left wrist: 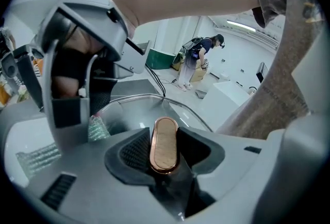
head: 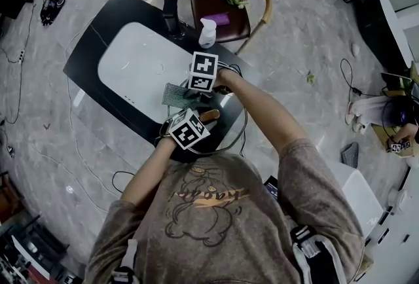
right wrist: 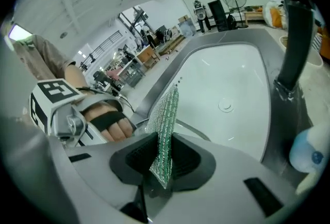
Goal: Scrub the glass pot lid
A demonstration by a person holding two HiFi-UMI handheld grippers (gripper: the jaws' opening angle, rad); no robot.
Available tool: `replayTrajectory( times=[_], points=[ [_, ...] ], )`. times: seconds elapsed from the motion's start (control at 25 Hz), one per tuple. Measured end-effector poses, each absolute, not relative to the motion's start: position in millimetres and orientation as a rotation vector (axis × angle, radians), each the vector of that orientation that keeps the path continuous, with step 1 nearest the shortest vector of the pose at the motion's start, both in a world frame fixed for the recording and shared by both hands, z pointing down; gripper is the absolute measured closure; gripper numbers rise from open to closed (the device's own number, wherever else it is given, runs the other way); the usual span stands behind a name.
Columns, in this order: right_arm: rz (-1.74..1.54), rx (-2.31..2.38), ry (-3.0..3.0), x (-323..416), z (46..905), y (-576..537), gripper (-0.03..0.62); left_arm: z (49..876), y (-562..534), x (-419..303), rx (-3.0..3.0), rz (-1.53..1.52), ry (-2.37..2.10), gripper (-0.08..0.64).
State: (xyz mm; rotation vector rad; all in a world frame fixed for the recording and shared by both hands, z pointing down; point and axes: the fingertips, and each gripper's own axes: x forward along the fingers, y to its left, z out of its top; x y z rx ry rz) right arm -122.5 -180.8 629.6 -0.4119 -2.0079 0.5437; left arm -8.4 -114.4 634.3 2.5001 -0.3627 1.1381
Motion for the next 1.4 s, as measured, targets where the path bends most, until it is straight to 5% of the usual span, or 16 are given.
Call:
replayTrajectory(
  times=[1.4],
  points=[
    [0.577, -0.190, -1.963, -130, 659, -201, 0.494, 637, -115, -9, 2.486, 1.098, -0.371, 0.379]
  ],
)
